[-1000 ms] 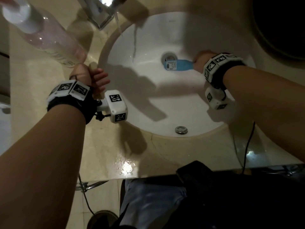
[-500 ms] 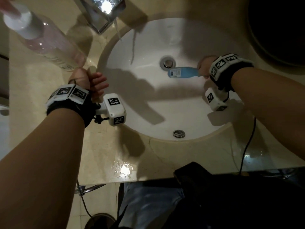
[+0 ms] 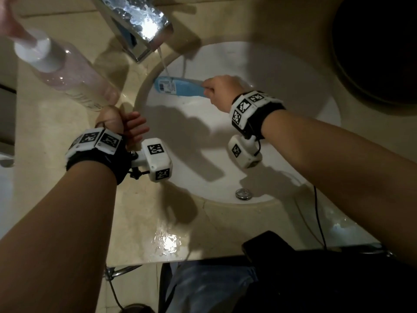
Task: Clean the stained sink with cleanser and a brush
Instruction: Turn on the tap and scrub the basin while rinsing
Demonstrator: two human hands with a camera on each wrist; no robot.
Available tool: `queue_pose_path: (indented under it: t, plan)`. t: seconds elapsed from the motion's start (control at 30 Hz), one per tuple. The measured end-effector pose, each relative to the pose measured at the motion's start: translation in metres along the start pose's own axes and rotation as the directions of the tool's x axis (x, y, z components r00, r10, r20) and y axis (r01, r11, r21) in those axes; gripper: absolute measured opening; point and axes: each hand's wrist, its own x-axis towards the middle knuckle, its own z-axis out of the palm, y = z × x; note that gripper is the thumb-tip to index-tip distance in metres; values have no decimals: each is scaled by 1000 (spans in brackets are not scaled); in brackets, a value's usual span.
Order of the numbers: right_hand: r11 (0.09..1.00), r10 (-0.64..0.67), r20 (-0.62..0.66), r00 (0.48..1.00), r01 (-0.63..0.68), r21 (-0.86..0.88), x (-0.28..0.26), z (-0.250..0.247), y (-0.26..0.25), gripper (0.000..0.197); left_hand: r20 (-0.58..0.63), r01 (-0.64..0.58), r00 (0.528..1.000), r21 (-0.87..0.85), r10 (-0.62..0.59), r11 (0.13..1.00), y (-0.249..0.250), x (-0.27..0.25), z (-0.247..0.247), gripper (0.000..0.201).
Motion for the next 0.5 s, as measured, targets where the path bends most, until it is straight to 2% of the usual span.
queue_pose_path:
  t: [0.07, 0.13, 0.2, 0.27, 0.33, 0.5]
  plan:
    - [1000, -2, 34, 999, 2, -14, 3, -5, 9, 32, 1, -5, 1000, -2, 5, 1000, -1, 0, 0, 39]
    - [994, 72, 63, 995, -67, -87, 5, -10, 30, 32, 1, -8, 1000, 0, 8, 1000, -1, -1, 1, 39]
    - [968, 212, 30, 977, -205, -145, 2, -14, 63, 30, -3, -11, 1000, -2, 10, 1000, -1, -3, 3, 39]
    - [921, 349, -57, 935, -354, -163, -1, -17, 99, 27, -11, -11, 1000, 0, 11, 1000, -1, -3, 3, 39]
    - [884, 418, -70, 906, -424, -200, -5, -18, 122, 26, -13, -8, 1000, 2, 8, 1000, -1, -2, 3, 39]
    - [884, 439, 29, 898, -426, -192, 13, -8, 115, 30, -23, 10, 1000, 9, -10, 1000, 1, -2, 2, 40]
